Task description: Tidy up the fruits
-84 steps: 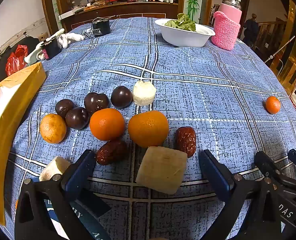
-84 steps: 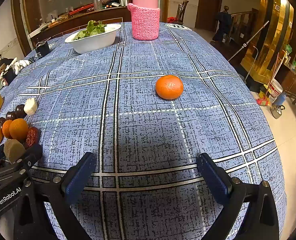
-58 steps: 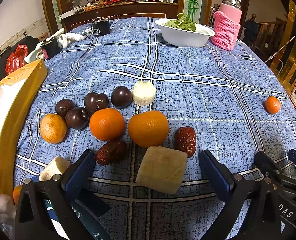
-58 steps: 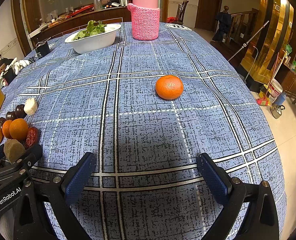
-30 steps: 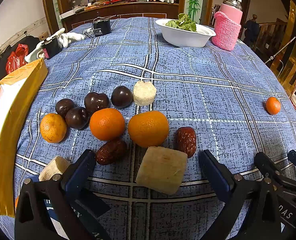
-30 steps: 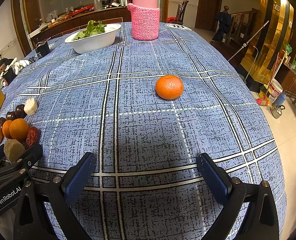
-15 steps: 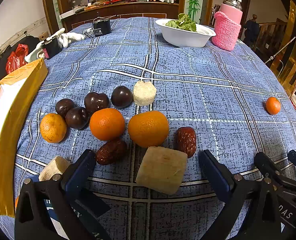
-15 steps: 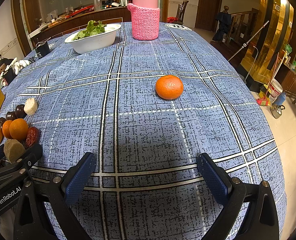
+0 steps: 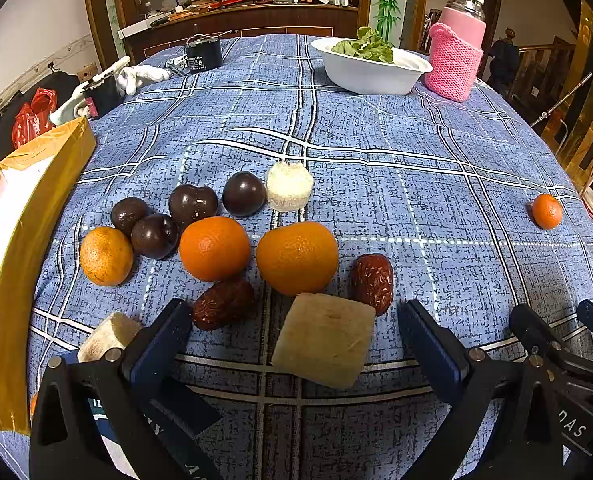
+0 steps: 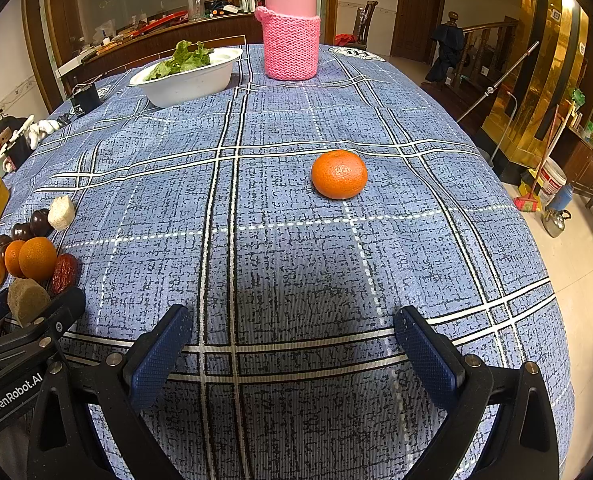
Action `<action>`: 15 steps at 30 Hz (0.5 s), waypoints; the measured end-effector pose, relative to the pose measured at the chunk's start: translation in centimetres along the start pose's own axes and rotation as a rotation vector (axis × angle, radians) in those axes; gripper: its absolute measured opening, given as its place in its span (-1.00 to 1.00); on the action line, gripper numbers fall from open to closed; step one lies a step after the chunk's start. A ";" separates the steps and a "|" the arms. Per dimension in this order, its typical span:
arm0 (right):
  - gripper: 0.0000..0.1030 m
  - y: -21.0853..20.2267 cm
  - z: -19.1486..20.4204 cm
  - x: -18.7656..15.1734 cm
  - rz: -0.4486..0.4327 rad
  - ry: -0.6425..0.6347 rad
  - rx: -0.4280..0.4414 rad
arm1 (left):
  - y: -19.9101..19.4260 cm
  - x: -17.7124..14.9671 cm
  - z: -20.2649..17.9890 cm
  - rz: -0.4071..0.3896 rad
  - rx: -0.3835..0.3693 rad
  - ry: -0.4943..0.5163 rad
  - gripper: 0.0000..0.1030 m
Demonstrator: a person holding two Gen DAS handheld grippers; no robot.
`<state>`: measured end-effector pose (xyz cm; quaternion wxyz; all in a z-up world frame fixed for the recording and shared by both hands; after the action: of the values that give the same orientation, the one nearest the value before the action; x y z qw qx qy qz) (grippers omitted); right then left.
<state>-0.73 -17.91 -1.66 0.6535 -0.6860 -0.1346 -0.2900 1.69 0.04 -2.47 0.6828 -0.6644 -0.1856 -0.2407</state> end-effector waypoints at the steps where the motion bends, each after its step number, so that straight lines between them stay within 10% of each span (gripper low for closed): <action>1: 0.99 0.0 0.0 0.0 0.000 0.000 0.000 | 0.0 0.0 0.0 0.000 0.000 0.000 0.99; 15: 0.99 0.0 0.0 0.1 0.000 0.000 0.000 | -0.6 -0.4 0.4 0.078 -0.098 0.122 0.93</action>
<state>-0.67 -17.93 -1.63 0.6535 -0.6861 -0.1346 -0.2899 1.01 0.49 -2.21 0.6684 -0.6877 -0.1058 -0.2629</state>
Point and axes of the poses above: each gripper's, at about its wrist camera, not at the fingertips, and y roughly the way its jaws point, z to its left, x to its top, the point moved 3 cm from there along y, roughly the way its jaws point, and after that the axes turned 5 degrees about y, right-handed, at the moved point
